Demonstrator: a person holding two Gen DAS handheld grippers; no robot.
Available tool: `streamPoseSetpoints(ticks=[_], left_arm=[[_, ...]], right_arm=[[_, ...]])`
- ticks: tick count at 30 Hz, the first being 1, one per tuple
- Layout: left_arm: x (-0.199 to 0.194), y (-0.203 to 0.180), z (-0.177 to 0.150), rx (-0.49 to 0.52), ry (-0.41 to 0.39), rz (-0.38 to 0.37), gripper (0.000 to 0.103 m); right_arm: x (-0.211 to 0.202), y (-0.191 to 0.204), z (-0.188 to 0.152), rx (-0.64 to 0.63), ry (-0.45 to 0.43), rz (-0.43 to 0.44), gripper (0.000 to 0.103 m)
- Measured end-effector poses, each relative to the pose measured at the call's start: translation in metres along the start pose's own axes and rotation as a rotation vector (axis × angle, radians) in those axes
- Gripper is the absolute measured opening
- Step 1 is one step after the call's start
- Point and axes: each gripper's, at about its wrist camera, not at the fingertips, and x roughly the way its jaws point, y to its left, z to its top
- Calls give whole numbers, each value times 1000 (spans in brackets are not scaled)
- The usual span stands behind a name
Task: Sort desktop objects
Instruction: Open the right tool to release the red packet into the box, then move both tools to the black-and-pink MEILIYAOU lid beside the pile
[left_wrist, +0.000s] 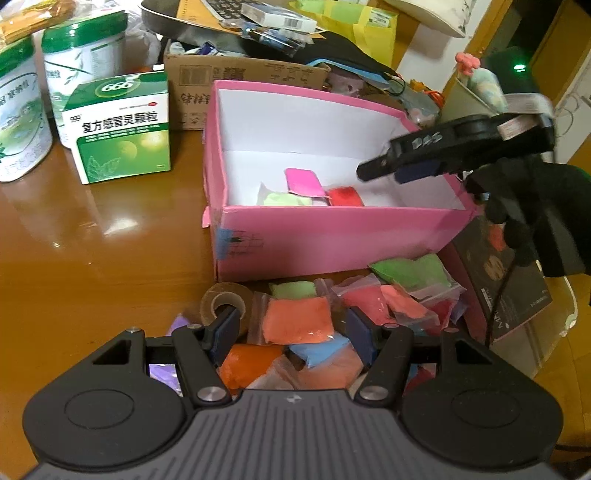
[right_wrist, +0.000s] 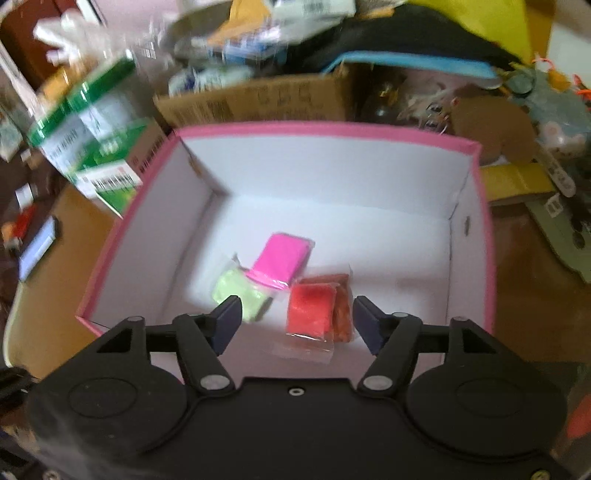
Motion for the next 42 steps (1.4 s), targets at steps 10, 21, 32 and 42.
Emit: streamPoseSetpoints(ticks=[10, 21, 32, 42], left_arm=[[7, -14, 2, 34, 13, -71, 76], [18, -54, 3, 75, -2, -181, 83], [56, -150, -24, 62, 5, -248, 87], [116, -230, -59, 23, 60, -167, 87]], right_arm=[[-59, -10, -43, 123, -123, 57, 91], [-121, -52, -114, 266, -172, -61, 99], [-170, -158, -166, 292, -143, -181, 99], [-174, -247, -186, 251, -126, -207, 99]])
